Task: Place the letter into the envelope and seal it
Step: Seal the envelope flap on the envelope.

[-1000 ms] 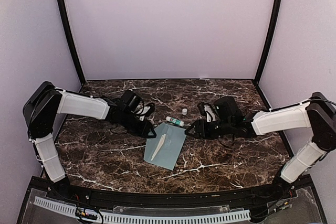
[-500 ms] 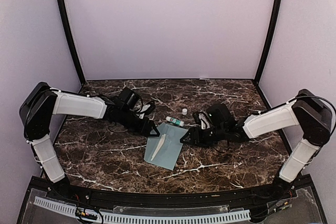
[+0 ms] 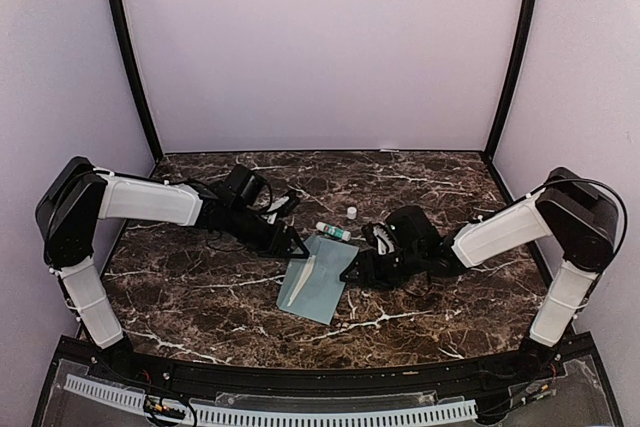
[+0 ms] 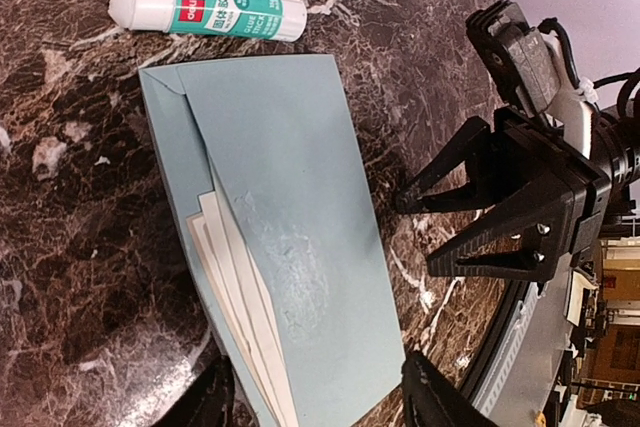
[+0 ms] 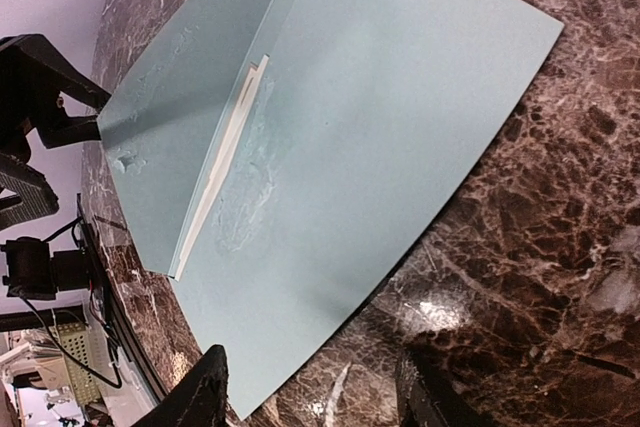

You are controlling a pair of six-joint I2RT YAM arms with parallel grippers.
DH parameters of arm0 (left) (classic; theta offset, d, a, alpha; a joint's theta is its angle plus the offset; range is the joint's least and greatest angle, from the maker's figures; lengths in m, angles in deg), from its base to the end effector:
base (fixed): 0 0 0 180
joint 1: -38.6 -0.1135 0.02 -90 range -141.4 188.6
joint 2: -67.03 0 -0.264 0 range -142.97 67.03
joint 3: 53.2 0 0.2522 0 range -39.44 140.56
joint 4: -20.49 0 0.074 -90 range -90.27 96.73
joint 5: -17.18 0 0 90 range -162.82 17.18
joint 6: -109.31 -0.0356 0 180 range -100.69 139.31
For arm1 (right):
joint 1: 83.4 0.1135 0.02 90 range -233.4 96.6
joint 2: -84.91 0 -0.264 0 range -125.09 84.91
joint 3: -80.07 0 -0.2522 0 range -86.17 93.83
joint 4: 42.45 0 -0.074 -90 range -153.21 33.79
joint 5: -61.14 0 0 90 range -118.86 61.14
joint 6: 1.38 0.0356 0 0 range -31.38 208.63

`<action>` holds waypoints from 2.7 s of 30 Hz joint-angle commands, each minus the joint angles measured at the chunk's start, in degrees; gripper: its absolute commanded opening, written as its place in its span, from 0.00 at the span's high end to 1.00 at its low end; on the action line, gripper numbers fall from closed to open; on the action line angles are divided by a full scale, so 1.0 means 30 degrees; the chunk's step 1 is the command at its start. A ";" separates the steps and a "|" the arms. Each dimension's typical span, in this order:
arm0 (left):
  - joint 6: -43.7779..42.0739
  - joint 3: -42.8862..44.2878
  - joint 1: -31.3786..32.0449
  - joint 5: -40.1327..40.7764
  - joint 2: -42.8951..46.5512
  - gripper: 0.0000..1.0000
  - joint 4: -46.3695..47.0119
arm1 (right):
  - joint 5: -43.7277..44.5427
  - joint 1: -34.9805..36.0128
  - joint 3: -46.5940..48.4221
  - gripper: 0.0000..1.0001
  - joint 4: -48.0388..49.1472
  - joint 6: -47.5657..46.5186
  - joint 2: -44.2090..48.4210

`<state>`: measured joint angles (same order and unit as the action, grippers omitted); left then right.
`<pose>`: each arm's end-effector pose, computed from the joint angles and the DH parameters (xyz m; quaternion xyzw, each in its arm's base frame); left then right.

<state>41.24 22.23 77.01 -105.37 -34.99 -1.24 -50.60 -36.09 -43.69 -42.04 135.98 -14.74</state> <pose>0.2778 -0.2447 0.1811 0.2272 0.8736 -0.3981 0.1636 0.2112 0.2484 0.1274 -0.0748 0.9006 0.4052 0.1382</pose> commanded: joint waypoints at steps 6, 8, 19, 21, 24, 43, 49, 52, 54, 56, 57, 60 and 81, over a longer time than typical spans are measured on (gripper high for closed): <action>0.0397 0.0027 0.0400 -0.1259 -0.0074 0.44 0.1210 | -0.0269 0.0284 0.0431 0.48 0.0867 0.0373 -0.0572; 0.0431 0.0133 0.0495 -0.1396 -0.0229 0.45 0.1369 | -0.0302 0.0311 0.0430 0.48 0.0927 0.0401 -0.0617; 0.0618 0.0445 0.0870 -0.2058 -0.1396 0.47 0.2221 | -0.0269 0.0350 0.0446 0.55 0.1057 0.0528 -0.0793; 0.0649 0.0431 0.0924 -0.2118 -0.1580 0.47 0.2352 | -0.0256 0.0401 0.0403 0.56 0.1094 0.0584 -0.0809; 0.0761 0.0420 0.1004 -0.2276 -0.1830 0.48 0.2558 | -0.0283 0.0402 0.0400 0.57 0.1133 0.0614 -0.0860; 0.0910 -0.0014 0.1154 -0.2010 -0.2927 0.51 0.2599 | -0.0196 0.0430 0.0401 0.58 0.1076 0.0708 -0.0847; 0.0802 -0.0216 0.1143 -0.1447 -0.3157 0.53 0.2165 | -0.0135 0.0417 0.0527 0.60 0.0892 0.0685 -0.0727; 0.0817 -0.0416 0.1168 -0.1255 -0.3193 0.53 0.1982 | 0.0185 0.0431 0.0777 0.63 0.0467 0.0552 -0.0321; 0.0743 -0.0516 0.1170 -0.1113 -0.3182 0.54 0.1788 | 0.0299 0.0431 0.1007 0.65 0.0204 0.0456 0.0092; 0.0672 -0.0579 0.1155 -0.1004 -0.3159 0.56 0.1639 | 0.0330 0.0431 0.1354 0.67 -0.0014 0.0368 0.0369; 0.0639 -0.0591 0.1144 -0.0979 -0.3151 0.56 0.1610 | 0.0291 0.0431 0.1516 0.69 -0.0082 0.0352 0.0497; 0.0629 -0.0630 0.1154 -0.0969 -0.3030 0.60 0.1581 | 0.0208 0.0424 0.1984 0.73 -0.0097 0.0278 0.0628; 0.0394 -0.0671 0.1170 -0.0672 -0.2690 0.76 0.1538 | -0.1456 0.0705 0.5161 0.95 0.1964 0.0320 -0.4072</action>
<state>43.30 21.44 80.23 -108.26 -44.26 5.91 -53.13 -35.00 -30.55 -39.00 137.16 -24.43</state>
